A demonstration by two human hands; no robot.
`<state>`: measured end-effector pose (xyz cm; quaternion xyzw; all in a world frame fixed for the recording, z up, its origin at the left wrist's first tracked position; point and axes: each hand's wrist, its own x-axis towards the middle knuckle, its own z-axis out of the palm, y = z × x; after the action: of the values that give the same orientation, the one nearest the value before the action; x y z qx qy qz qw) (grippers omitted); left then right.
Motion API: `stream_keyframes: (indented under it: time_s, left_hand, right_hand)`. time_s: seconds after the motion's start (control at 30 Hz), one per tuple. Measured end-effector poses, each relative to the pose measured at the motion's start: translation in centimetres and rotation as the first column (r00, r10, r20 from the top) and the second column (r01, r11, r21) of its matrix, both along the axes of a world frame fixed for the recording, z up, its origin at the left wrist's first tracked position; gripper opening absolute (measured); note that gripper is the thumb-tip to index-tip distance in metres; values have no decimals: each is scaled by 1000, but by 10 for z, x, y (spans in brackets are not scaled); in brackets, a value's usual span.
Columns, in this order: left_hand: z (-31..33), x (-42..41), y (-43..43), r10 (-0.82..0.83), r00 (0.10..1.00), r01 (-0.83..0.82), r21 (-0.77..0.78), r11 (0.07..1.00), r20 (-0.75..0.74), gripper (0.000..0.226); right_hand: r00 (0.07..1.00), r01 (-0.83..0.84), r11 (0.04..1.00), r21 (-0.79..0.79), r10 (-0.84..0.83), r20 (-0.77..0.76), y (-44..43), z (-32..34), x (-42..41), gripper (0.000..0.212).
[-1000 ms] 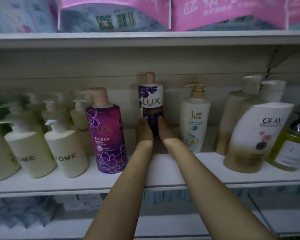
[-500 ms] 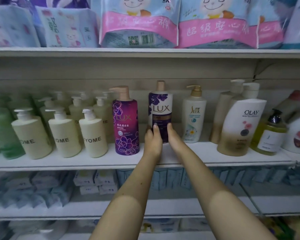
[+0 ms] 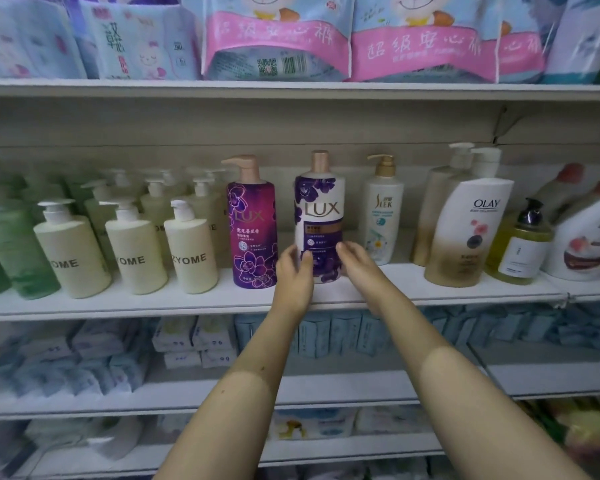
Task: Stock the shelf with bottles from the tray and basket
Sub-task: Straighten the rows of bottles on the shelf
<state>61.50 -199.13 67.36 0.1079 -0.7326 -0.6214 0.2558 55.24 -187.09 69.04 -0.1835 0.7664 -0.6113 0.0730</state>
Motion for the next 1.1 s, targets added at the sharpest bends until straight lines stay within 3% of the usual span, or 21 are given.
stream_keyframes:
  time_s: [0.07, 0.17, 0.3, 0.47, 0.63, 0.8, 1.1]
  left_hand:
    - [0, 1, 1, 27, 999, -27, -1, 1000, 40, 51]
    - [-4, -5, 1, 114, 984, -96, -129, 987, 137, 59]
    - [-4, -7, 3, 291, 938, -230, -291, 929, 186, 43]
    - [-5, -3, 10, 387, 907, -316, -335, 887, 167, 38]
    - [-7, 0, 6, 337, 933, -289, -296, 910, 124, 35]
    - [-6, 8, -3, 215, 974, -205, -131, 970, 65, 31]
    - [-5, 9, -2, 208, 977, -195, -187, 963, 51, 30]
  right_hand:
    - [999, 10, 999, 33, -9, -45, 0, 1, -5, 51]
    - [997, -12, 999, 50, 16, -79, 0, 0, -10, 47]
    - [988, -89, 994, 64, 97, -124, 0, -12, -12, 50]
    - [979, -33, 996, 87, 50, -199, 1, -20, -13, 46]
    - [973, -70, 993, 95, 89, -212, 7, -22, -16, 49]
    - [964, -74, 990, 121, 102, -246, 10, -27, -18, 49]
    - [967, -66, 985, 160, 103, -233, 10, -18, -7, 51]
